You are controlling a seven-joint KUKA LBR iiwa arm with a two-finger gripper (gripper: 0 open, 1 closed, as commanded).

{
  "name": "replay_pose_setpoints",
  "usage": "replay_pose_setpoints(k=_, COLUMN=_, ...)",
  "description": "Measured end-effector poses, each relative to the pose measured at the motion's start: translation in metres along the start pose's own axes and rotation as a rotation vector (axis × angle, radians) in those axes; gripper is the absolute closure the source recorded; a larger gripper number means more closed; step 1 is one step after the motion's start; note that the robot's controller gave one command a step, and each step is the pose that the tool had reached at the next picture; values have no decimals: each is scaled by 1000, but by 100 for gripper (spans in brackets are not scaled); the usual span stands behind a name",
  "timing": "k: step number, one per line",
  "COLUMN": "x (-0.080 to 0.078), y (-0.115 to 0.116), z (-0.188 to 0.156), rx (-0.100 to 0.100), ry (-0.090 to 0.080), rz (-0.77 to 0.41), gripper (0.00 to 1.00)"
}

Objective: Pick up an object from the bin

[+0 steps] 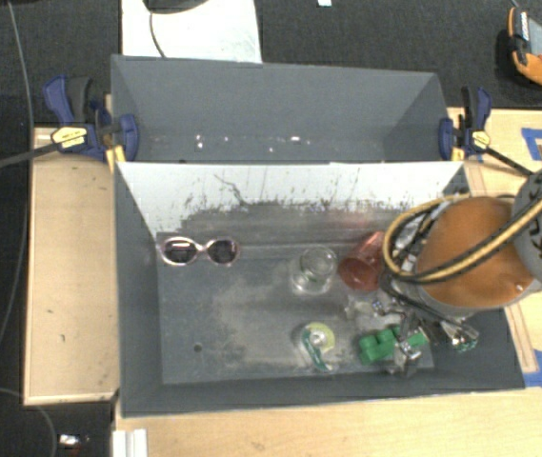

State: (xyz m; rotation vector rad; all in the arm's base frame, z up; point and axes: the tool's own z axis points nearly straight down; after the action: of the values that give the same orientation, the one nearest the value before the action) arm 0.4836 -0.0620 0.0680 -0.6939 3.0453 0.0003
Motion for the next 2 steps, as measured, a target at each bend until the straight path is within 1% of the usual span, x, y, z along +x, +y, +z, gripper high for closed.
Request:
replay_pose_setpoints(k=1, x=-5, y=-6, z=-2, rx=3, ry=-4, rz=-216, gripper=100)
replay_pose_setpoints(k=2, x=-5, y=-6, z=-2, rx=3, ry=-4, rz=-217, gripper=0)
